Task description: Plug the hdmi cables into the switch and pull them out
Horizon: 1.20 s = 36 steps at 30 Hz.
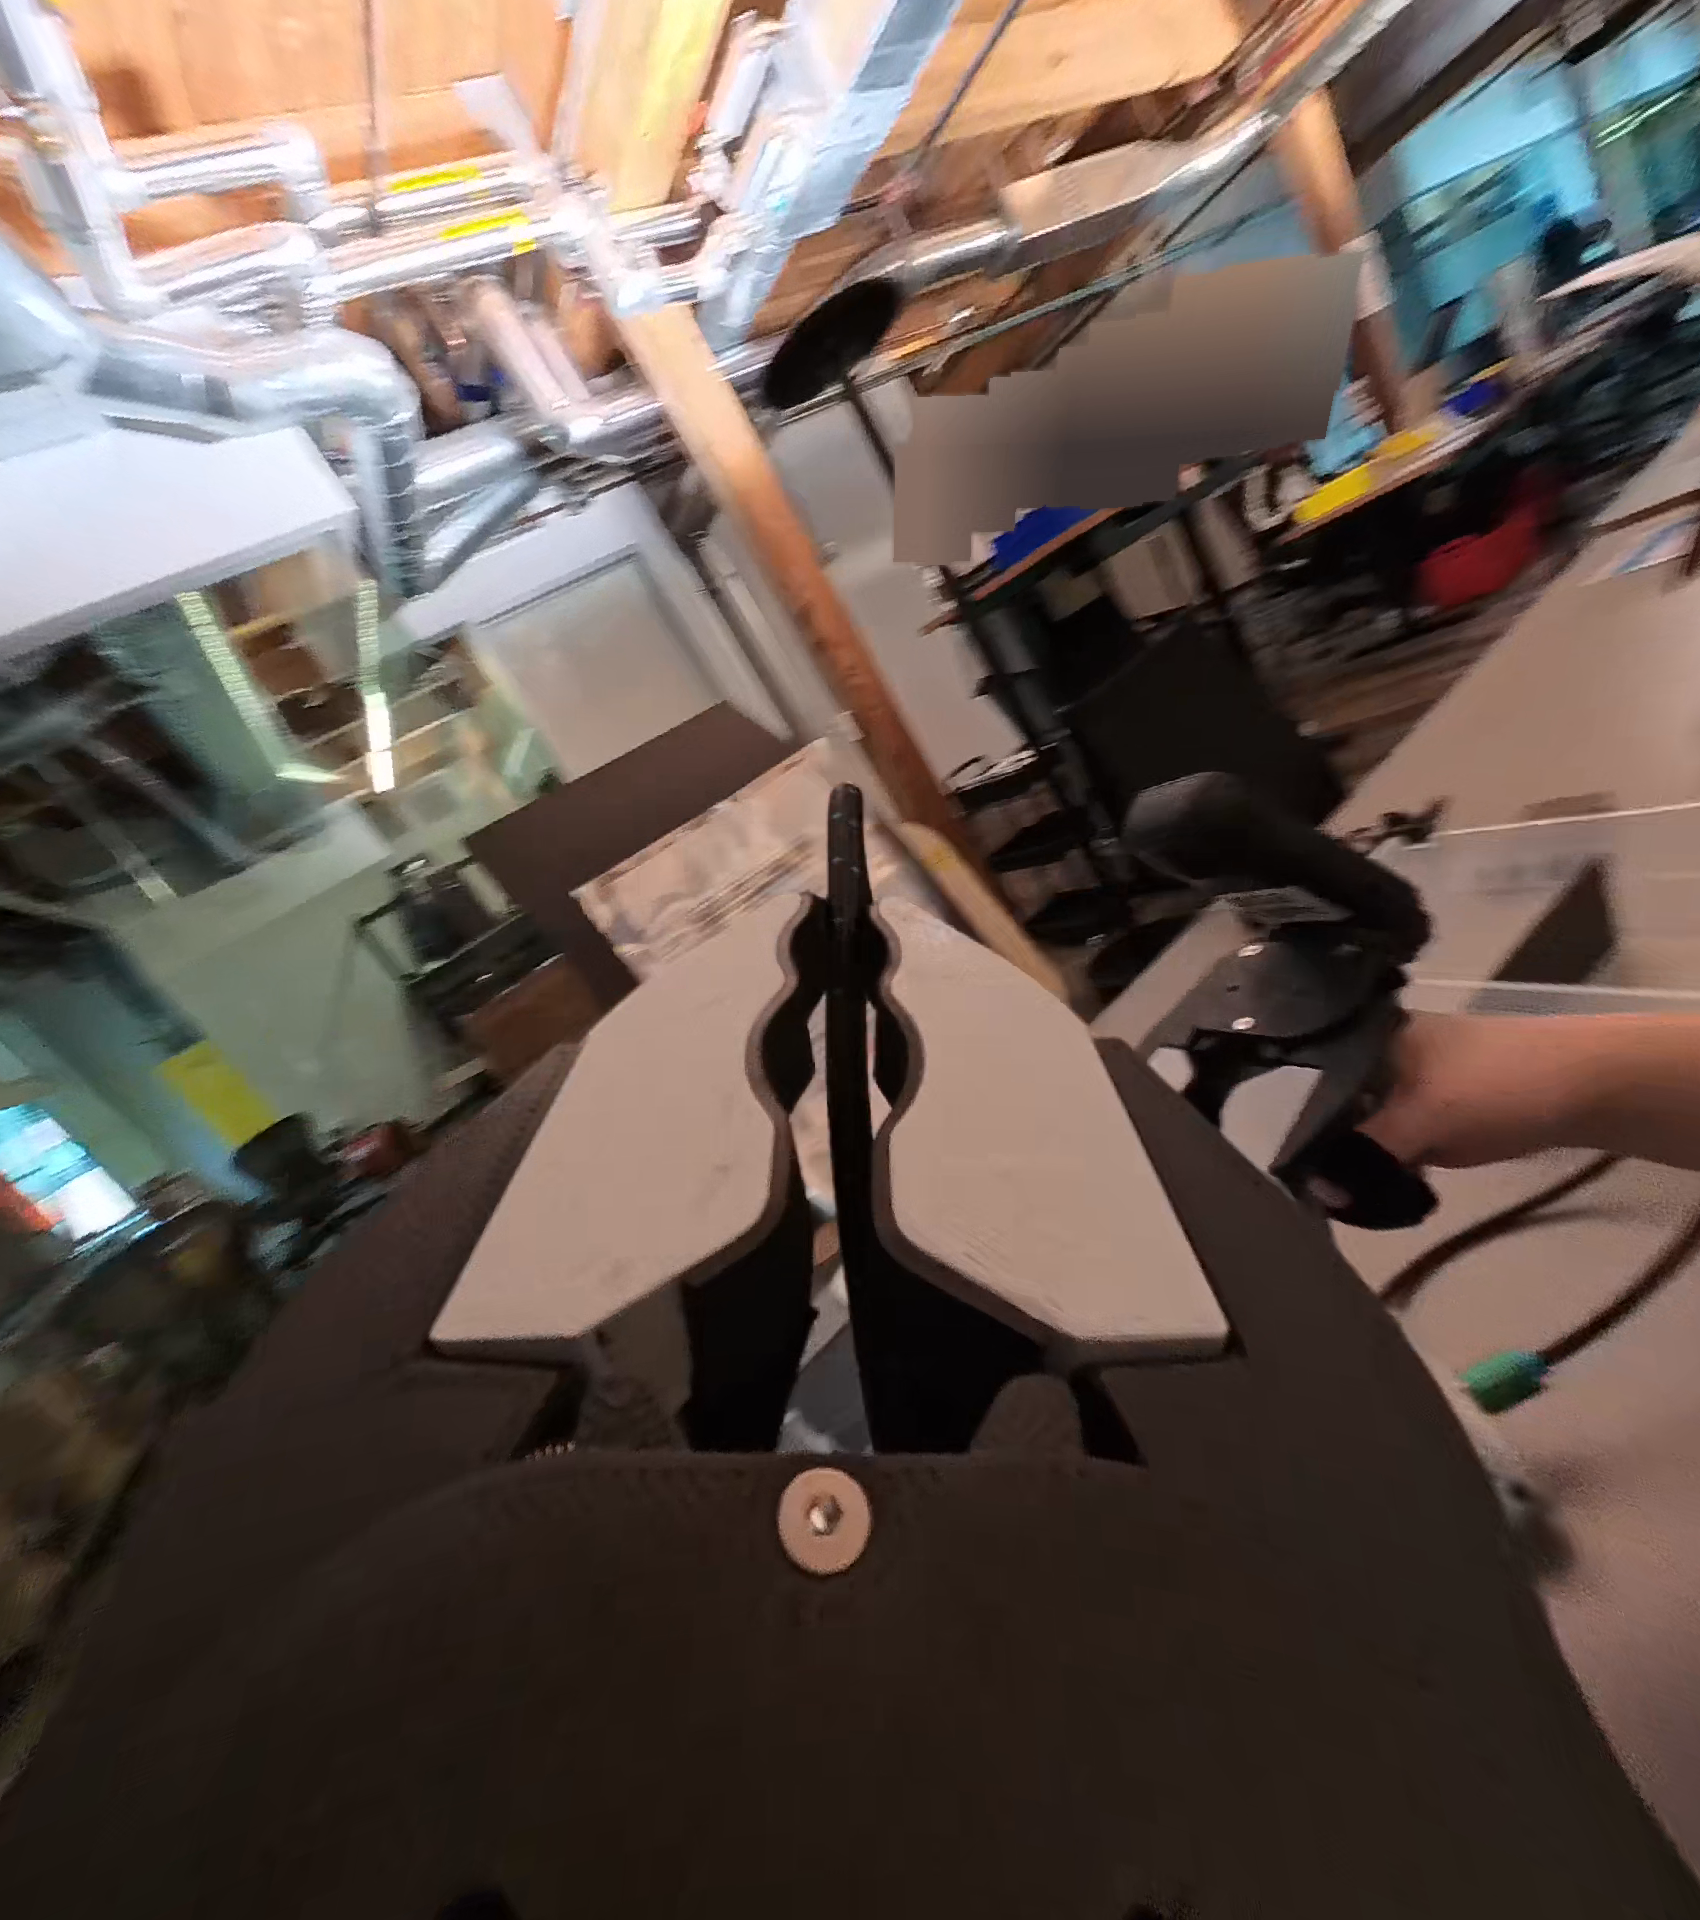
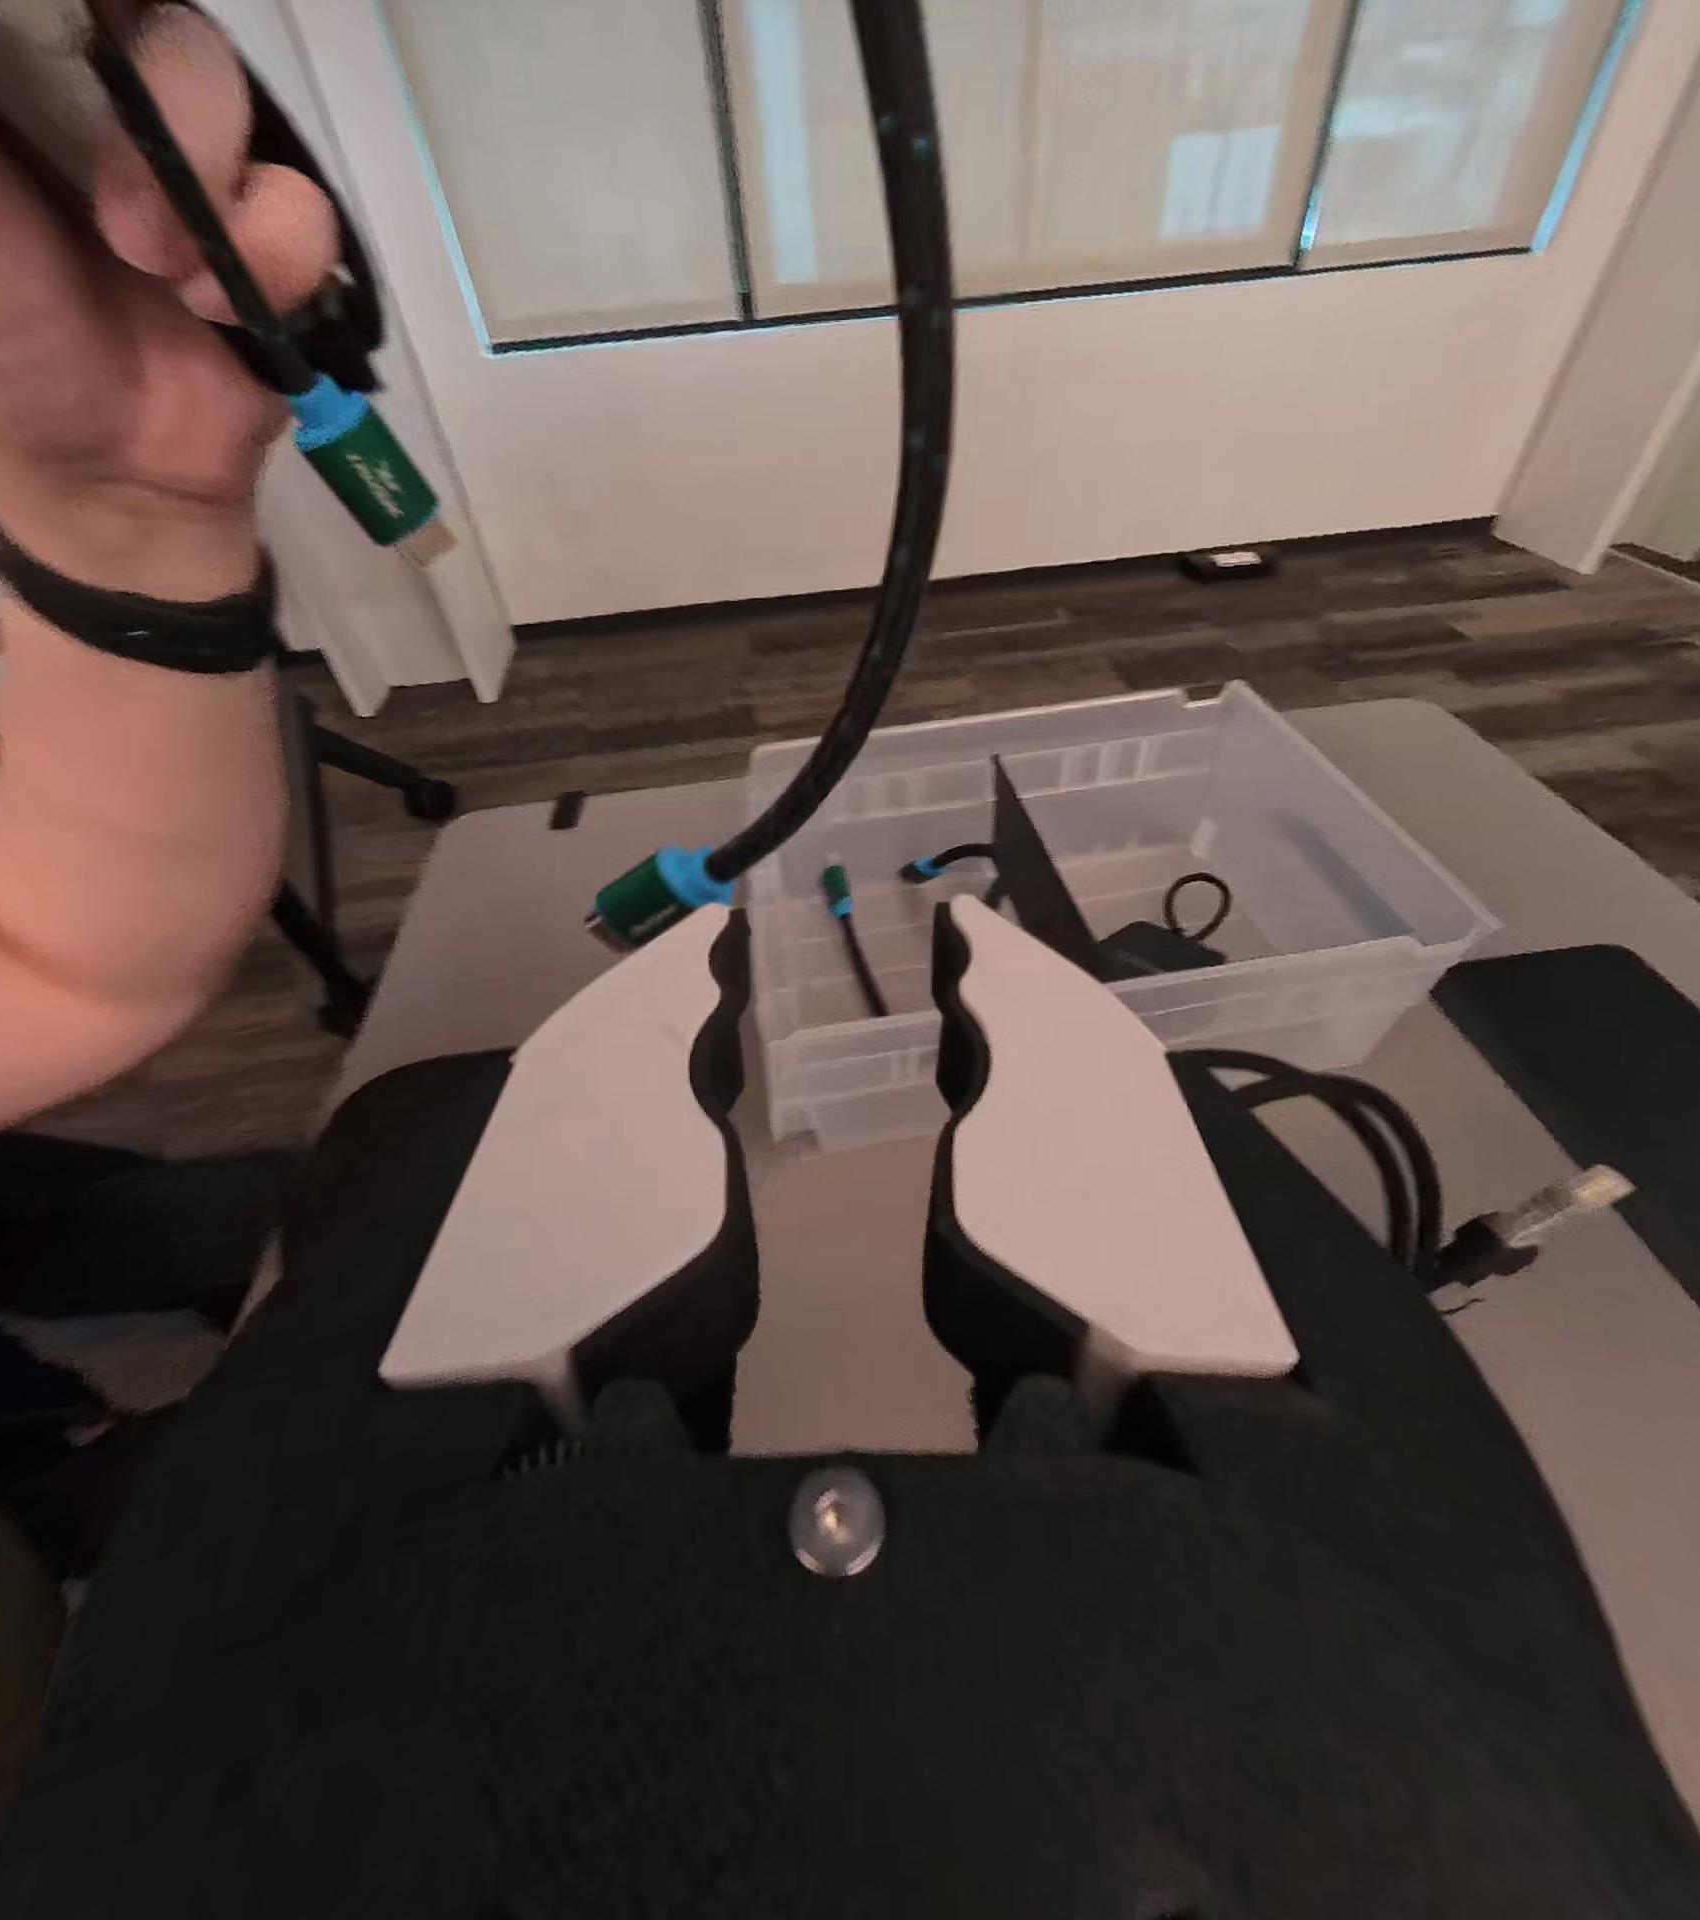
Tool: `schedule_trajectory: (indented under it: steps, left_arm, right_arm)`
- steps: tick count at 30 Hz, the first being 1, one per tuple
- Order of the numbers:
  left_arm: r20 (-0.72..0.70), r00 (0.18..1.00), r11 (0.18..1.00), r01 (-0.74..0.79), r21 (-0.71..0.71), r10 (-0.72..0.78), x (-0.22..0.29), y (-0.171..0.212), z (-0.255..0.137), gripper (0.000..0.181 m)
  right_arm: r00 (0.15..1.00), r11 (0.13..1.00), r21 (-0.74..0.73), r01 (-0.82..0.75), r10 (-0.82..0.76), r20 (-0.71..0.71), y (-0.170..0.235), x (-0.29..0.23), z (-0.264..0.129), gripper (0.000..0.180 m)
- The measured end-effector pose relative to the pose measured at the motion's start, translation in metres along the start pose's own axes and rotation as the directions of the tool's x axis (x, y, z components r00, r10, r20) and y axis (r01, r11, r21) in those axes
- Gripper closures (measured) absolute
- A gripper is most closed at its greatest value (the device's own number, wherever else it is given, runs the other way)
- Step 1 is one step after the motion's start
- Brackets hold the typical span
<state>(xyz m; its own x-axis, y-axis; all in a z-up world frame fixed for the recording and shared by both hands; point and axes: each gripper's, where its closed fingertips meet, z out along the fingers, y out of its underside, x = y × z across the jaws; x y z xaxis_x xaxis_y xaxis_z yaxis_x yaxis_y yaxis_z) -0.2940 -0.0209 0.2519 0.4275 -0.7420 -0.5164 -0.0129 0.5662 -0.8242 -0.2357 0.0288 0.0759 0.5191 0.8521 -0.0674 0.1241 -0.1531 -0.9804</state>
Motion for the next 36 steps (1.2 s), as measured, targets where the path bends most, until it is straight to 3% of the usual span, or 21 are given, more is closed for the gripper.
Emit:
schedule_trajectory:
  steps: [7,11,16,22,26,32,36]
  left_arm:
    - [-0.153,0.988,0.998,0.016,0.066,-0.005,0.054,-0.026,0.019,0.175]
    - [-0.204,0.979,0.996,0.03,0.079,-0.014,0.074,-0.034,0.034,0.175]
    - [-0.256,0.966,0.994,0.06,0.087,-0.036,0.09,-0.039,0.05,0.175]
    - [-0.306,0.949,0.987,0.121,0.109,-0.082,0.101,-0.041,0.061,0.175]
    - [-0.362,0.922,0.97,0.199,0.138,-0.137,0.109,-0.045,0.057,0.175]
    - [-0.444,0.858,0.936,0.335,0.105,-0.257,0.134,-0.048,0.043,0.174]
    - [-0.451,0.856,0.94,0.328,0.096,-0.253,0.156,-0.049,0.034,0.151]
  right_arm:
    - [0.967,0.997,-0.022,-0.068,0.071,0.244,0.03,-0.055,-0.05,0.14]
    - [0.97,0.997,-0.01,-0.074,0.075,0.23,0.04,-0.052,-0.063,0.139]
    - [0.911,0.983,0.067,-0.171,0.132,0.392,0.029,-0.057,-0.082,0.14]
    - [0.814,0.984,0.05,-0.173,0.114,0.57,0.033,-0.071,-0.103,0.172]
    - [0.853,0.993,0.101,-0.053,-0.008,0.521,0.033,-0.069,-0.111,0.173]
    - [0.961,0.961,0.219,0.168,-0.209,0.18,0.015,-0.021,-0.131,0.173]
    - [0.928,0.894,0.305,0.33,-0.367,0.071,0.005,-0.014,-0.157,0.173]
